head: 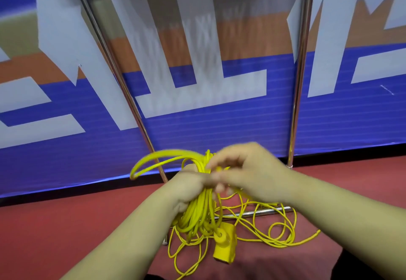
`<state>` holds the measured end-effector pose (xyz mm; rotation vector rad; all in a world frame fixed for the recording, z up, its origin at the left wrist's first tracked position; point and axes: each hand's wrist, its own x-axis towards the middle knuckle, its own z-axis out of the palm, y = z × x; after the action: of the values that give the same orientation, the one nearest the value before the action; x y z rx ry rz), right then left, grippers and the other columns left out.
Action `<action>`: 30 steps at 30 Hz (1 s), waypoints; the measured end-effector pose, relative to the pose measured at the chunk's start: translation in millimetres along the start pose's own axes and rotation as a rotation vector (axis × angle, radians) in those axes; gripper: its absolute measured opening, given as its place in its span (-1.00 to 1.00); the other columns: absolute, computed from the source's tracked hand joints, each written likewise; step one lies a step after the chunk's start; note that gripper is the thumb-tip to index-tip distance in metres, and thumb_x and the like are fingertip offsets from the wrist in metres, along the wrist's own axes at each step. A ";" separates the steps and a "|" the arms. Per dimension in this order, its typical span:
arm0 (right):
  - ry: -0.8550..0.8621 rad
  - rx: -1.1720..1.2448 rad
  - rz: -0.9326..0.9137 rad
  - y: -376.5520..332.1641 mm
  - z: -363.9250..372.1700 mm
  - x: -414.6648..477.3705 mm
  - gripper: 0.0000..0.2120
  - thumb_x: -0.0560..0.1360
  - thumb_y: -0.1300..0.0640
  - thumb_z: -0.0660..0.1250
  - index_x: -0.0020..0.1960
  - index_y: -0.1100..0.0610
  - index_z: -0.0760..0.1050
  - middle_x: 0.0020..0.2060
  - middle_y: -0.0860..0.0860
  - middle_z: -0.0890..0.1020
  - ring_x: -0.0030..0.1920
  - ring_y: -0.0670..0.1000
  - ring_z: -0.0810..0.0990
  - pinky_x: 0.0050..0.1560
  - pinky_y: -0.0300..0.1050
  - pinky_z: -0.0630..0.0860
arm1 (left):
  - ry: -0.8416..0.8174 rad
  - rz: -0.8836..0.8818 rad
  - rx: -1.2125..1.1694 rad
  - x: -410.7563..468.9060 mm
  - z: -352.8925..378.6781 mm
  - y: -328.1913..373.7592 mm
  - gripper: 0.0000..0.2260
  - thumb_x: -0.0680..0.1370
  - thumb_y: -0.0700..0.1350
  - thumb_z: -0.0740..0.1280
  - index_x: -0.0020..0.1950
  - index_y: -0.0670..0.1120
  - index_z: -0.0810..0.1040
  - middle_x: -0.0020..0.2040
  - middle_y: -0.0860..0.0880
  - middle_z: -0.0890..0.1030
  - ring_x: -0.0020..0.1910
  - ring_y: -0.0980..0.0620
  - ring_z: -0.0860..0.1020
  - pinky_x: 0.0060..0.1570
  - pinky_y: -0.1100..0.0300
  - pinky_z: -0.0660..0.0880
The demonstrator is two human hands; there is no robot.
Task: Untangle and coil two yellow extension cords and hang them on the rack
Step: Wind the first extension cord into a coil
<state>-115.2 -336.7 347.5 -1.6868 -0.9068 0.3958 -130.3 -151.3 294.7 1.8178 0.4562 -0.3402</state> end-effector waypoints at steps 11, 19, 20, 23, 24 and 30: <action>0.618 0.339 0.581 59.6 -72.1 21.4 -0.83 0.59 0.09 0.33 0.11 0.15 0.56 0.02 0.10 0.65 -0.10 0.08 0.72 -0.06 -0.01 0.61 | -0.133 0.006 -0.045 -7.9 -10.1 -1.0 -0.86 0.46 -0.36 0.43 -0.24 -0.27 0.51 -0.41 -0.20 0.52 -0.53 -0.06 0.53 -0.48 0.20 0.48; 0.341 -0.559 0.607 75.6 -69.9 12.6 -0.63 0.49 0.13 0.39 0.30 0.05 0.52 0.11 0.08 0.64 -0.08 0.12 0.67 -0.21 -0.19 0.47 | -0.097 0.078 -0.110 -13.5 -25.7 2.4 -0.83 0.37 -0.24 0.52 -0.17 -0.19 0.54 -0.38 -0.19 0.54 -0.48 -0.07 0.55 -0.40 0.15 0.51; 0.313 -0.660 0.569 75.0 -67.5 12.0 -0.61 0.49 0.09 0.39 0.31 0.03 0.50 0.20 0.08 0.59 -0.04 0.09 0.63 -0.12 -0.19 0.43 | -0.108 0.090 -0.093 -15.6 -27.4 3.8 -0.82 0.36 -0.23 0.52 -0.17 -0.19 0.55 -0.38 -0.20 0.54 -0.48 -0.07 0.55 -0.39 0.14 0.51; 0.289 -0.703 0.477 72.8 -59.4 13.9 -0.59 0.49 0.08 0.40 0.31 -0.01 0.46 0.25 0.07 0.50 -0.14 0.03 0.56 -0.11 -0.20 0.37 | -0.175 0.150 -0.035 -20.2 -31.0 6.8 -0.88 0.42 -0.27 0.50 -0.21 -0.16 0.58 -0.39 -0.22 0.55 -0.49 -0.08 0.53 -0.39 0.14 0.52; 0.288 -0.696 0.469 73.5 -58.0 15.3 -0.61 0.49 0.11 0.40 0.30 -0.01 0.45 0.20 0.07 0.54 -0.21 0.02 0.53 -0.18 -0.19 0.37 | -0.203 0.162 -0.020 -22.2 -32.7 7.6 -0.89 0.40 -0.25 0.50 -0.18 -0.15 0.58 -0.39 -0.22 0.55 -0.48 -0.08 0.53 -0.37 0.13 0.53; 0.552 0.138 0.669 81.8 -63.4 22.4 -0.79 0.55 0.37 0.29 0.13 0.16 0.46 -0.24 0.17 0.62 -0.39 0.04 0.55 -0.35 -0.11 0.57 | -0.274 0.191 0.014 -24.5 -39.4 5.0 -0.77 0.40 -0.17 0.51 -0.03 -0.16 0.55 -0.34 -0.19 0.56 -0.41 -0.09 0.55 -0.27 0.07 0.54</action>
<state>-28.5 -369.2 296.0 -1.8060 0.1027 0.3879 -149.5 -118.1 321.2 1.7785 0.0890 -0.4530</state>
